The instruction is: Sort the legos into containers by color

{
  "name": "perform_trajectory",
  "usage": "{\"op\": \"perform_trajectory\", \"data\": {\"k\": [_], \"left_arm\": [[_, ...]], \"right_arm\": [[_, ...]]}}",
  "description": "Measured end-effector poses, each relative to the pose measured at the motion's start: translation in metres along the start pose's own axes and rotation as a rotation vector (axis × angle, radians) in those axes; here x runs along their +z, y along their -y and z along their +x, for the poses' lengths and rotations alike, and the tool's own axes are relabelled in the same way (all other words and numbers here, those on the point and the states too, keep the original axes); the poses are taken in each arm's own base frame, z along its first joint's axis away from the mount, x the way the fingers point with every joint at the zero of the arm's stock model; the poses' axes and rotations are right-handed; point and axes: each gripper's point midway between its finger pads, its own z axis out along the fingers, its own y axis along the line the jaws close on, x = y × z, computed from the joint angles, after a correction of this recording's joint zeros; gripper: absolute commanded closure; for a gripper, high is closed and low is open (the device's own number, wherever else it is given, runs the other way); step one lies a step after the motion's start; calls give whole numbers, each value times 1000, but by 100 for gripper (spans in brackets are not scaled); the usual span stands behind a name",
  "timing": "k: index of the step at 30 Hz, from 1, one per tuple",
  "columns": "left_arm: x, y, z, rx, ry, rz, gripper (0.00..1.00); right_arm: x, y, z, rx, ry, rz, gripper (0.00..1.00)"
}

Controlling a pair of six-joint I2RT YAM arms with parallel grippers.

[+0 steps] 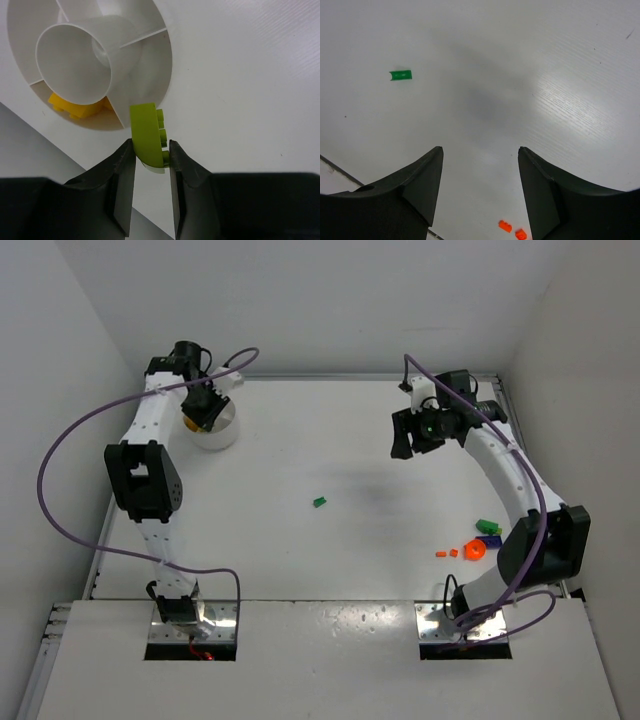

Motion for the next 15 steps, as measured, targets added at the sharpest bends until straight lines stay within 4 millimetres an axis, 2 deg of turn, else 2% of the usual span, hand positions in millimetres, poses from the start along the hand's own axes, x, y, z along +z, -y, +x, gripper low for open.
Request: {"op": "perform_trajectory", "data": {"k": [5,12,15], "left_arm": [[4,2,-1,3,-5,9,72],[8,-1,-7,6,4,2,55],[12,0,-9,7,4,3,52]], "right_arm": [[1,1,1,2,-6,6,38],[1,2,1,3,-5,8,38],[2,4,3,4,-10,20,38]]}}
